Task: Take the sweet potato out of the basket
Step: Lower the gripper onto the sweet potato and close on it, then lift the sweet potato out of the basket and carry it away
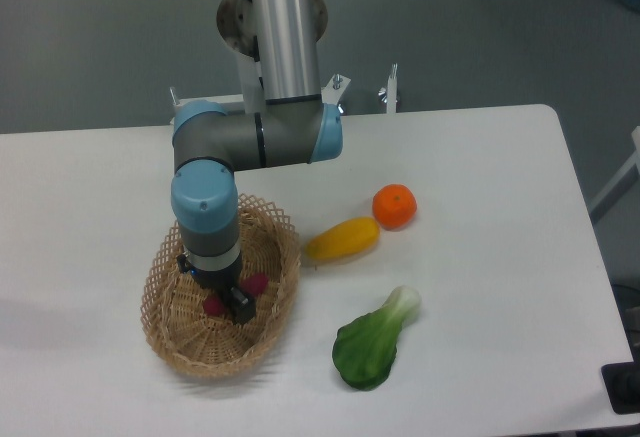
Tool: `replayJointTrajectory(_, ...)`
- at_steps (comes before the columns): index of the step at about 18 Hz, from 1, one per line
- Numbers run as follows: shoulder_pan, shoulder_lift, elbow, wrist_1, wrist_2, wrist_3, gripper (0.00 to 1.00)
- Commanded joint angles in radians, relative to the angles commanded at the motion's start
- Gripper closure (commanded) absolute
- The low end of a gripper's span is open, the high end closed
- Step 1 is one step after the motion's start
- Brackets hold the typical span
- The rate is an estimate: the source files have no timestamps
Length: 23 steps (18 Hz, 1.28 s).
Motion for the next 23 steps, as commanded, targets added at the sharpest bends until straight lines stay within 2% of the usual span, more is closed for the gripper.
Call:
replayJointTrajectory(5, 0.002, 0.018, 0.009, -0.002, 0.0, 0.008, 0.79)
replayJointTrajectory(10, 0.014, 0.066, 0.034, -0.008, 0.002, 0.014, 0.79)
replayJointTrajectory(15, 0.069, 0.077, 0.149, -0.041, -0.002, 0.014, 0.79)
replayJointTrajectory(20, 0.156, 0.095, 0.259, -0.092, -0.008, 0.043, 0.79)
replayJointTrajectory(23, 0.237, 0.113, 0.316, -0.197, -0.009, 0.127, 0.79)
